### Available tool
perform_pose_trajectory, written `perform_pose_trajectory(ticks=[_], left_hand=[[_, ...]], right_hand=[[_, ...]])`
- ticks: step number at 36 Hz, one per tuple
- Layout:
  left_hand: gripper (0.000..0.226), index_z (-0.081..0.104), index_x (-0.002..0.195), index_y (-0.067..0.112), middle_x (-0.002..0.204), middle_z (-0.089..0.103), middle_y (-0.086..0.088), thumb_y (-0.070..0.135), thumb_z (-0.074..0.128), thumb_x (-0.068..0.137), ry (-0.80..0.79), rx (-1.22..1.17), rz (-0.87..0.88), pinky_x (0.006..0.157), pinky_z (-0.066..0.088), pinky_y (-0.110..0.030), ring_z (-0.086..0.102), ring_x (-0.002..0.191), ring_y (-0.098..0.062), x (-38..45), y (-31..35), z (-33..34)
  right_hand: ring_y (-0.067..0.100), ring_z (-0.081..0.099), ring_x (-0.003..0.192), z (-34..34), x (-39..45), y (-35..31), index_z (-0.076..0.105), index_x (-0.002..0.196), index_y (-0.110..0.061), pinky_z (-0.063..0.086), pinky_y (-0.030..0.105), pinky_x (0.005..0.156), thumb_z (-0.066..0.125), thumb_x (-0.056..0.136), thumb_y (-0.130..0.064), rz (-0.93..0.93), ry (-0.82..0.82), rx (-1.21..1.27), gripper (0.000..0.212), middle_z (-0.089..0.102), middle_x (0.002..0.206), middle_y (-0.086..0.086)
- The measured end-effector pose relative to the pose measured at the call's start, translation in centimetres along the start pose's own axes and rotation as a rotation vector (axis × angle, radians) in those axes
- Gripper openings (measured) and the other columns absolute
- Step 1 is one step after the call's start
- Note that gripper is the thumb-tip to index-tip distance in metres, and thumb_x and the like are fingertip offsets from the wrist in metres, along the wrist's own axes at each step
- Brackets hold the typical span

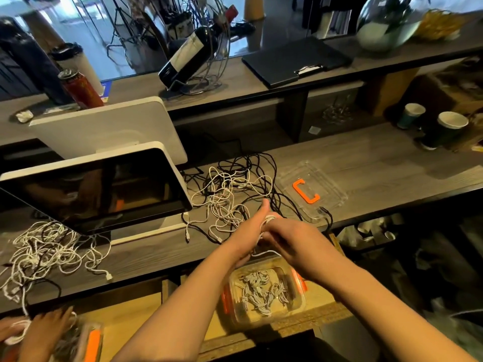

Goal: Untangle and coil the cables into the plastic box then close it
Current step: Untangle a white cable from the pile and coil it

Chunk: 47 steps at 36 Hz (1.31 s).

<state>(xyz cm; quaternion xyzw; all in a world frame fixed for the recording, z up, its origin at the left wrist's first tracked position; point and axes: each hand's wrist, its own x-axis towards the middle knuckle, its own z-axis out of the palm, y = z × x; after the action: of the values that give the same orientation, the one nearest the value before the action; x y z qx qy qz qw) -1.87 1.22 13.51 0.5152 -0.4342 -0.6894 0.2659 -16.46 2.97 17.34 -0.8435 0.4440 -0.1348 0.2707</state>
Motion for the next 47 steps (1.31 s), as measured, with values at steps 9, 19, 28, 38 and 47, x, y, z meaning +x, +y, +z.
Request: perform_pose_trajectory(ticks=[9, 19, 28, 38, 47], left_hand=[[0.074, 0.072, 0.094, 0.02, 0.079, 0.061, -0.007, 0.087, 0.043, 0.078, -0.332, -0.144, -0.186, 0.047, 0.042, -0.013, 0.05, 0.059, -0.01, -1.7, 0.9, -1.1], [0.046, 0.052, 0.132, 0.012, 0.086, 0.07, -0.006, 0.046, 0.046, 0.101, -0.461, 0.112, -0.097, 0.062, 0.044, -0.022, 0.053, 0.056, -0.006, -2.8, 1.2, -1.6], [0.04, 0.047, 0.133, 0.017, 0.116, 0.072, -0.018, 0.041, 0.035, 0.103, -0.235, -0.034, 0.019, 0.08, 0.061, -0.033, 0.072, 0.101, -0.031, -3.2, 1.8, -1.7], [0.048, 0.063, 0.133, 0.022, 0.128, 0.069, -0.009, 0.047, 0.039, 0.1, 0.013, -0.352, 0.072, 0.103, 0.051, -0.043, 0.062, 0.123, -0.033, -2.9, 1.4, -0.6], [0.053, 0.054, 0.138, 0.023, 0.116, 0.071, -0.013, 0.051, 0.023, 0.106, 0.113, -0.693, 0.212, 0.095, 0.053, -0.037, 0.069, 0.103, -0.023, -2.2, 1.8, 1.2]], right_hand=[[0.002, 0.044, 0.056, -2.0, 1.3, 1.6, 0.056, 0.077, -0.018, 0.036, 0.026, 0.054, 0.072, 0.074, -0.058, 0.118, 0.221, -0.007, 0.044, 0.049, 0.059, -0.011], [0.023, 0.06, 0.069, -2.8, 1.4, 3.0, 0.065, 0.085, -0.017, 0.052, 0.045, 0.066, 0.073, 0.081, -0.042, 0.082, 0.057, 0.321, 0.027, 0.066, 0.075, 0.005], [0.015, 0.061, 0.065, -2.4, 0.7, 3.5, 0.066, 0.082, -0.019, 0.053, 0.039, 0.065, 0.063, 0.09, -0.042, 0.199, 0.153, 0.351, 0.024, 0.067, 0.071, 0.001], [-0.001, 0.058, 0.065, -0.7, 0.1, 3.3, 0.064, 0.081, -0.021, 0.045, 0.022, 0.062, 0.053, 0.1, -0.032, 0.198, 0.167, 0.47, 0.025, 0.065, 0.071, -0.007], [0.005, 0.054, 0.057, 2.4, -0.7, 1.9, 0.063, 0.072, -0.029, 0.04, 0.026, 0.056, 0.054, 0.1, -0.035, 0.289, 0.284, 0.438, 0.03, 0.061, 0.06, -0.012]])
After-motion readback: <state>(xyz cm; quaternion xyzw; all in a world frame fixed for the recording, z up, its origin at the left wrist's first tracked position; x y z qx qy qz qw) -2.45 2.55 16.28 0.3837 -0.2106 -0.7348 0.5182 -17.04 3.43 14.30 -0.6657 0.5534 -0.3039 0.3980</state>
